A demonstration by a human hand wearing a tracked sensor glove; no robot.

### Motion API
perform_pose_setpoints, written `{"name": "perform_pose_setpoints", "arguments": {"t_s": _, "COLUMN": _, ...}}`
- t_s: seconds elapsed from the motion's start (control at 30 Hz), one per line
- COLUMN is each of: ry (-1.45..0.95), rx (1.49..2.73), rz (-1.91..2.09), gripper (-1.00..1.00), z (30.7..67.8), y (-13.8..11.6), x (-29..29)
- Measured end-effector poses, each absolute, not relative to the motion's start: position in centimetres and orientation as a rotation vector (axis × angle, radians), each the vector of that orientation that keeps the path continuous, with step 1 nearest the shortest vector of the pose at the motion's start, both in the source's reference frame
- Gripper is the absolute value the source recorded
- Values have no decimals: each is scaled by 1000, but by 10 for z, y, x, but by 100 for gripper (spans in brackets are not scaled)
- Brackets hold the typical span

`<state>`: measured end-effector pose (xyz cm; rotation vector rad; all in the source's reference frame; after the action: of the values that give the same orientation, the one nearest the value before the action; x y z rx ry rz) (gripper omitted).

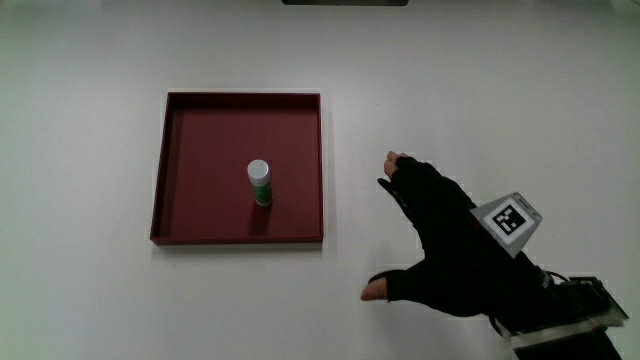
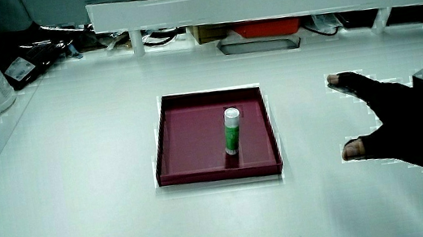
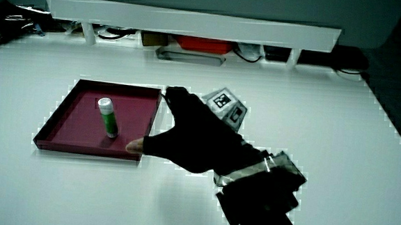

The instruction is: Pick glue stick

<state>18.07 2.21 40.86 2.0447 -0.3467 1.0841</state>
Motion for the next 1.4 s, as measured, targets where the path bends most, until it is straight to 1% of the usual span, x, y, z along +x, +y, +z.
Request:
{"name": "perform_pose_setpoints", "arguments": {"t_s": 0.17, "ry": -280, "rx": 1979, "rz": 1096, "gripper": 0, "z": 412, "y": 12, "x": 164}}
{"name": "perform_pose_setpoints", "arguments": {"t_s": 0.27, "ry": -295, "rx": 1958, "rz": 1113, "gripper": 0, "z": 418, "y": 6, "x": 152}}
{"name": "perform_pose_setpoints", "arguments": {"t_s": 0.33, "ry": -282, "rx": 1922, "rz": 1151, "gripper": 0, "z": 420, "y": 2, "x": 143}}
{"name": "perform_pose_setpoints", "arguments": {"t_s": 0.43, "ry": -338, "rx": 1934, "rz": 1154, "gripper": 0, "z": 432, "y": -5, "x": 132}}
{"name": "perform_pose_setpoints", "arguments": {"t_s": 0.47, "ry": -340, "rx": 1913, "rz": 1189, "gripper": 0, "z": 435, "y": -7, "x": 128}}
{"name": "perform_pose_setpoints", "arguments": {"t_s": 0.57, "ry": -380, "rx": 1916, "rz": 1188, "gripper": 0, "z": 447, "y": -13, "x": 118}}
{"name": "perform_pose_setpoints", "arguments": {"t_s": 0.63, "ry": -387, "rx": 1896, "rz": 1226, "gripper": 0, "z": 455, "y": -15, "x": 111}}
{"name": "perform_pose_setpoints", "arguments": {"t_s": 1.07, "ry": -392, "rx": 1870, "rz": 1319, "gripper": 0, "z": 501, "y": -25, "x": 75}}
{"name": "perform_pose_setpoints", "arguments": {"t_s": 1.4, "ry": -369, "rx": 1821, "rz": 1374, "gripper": 0, "z": 523, "y": -25, "x": 57}}
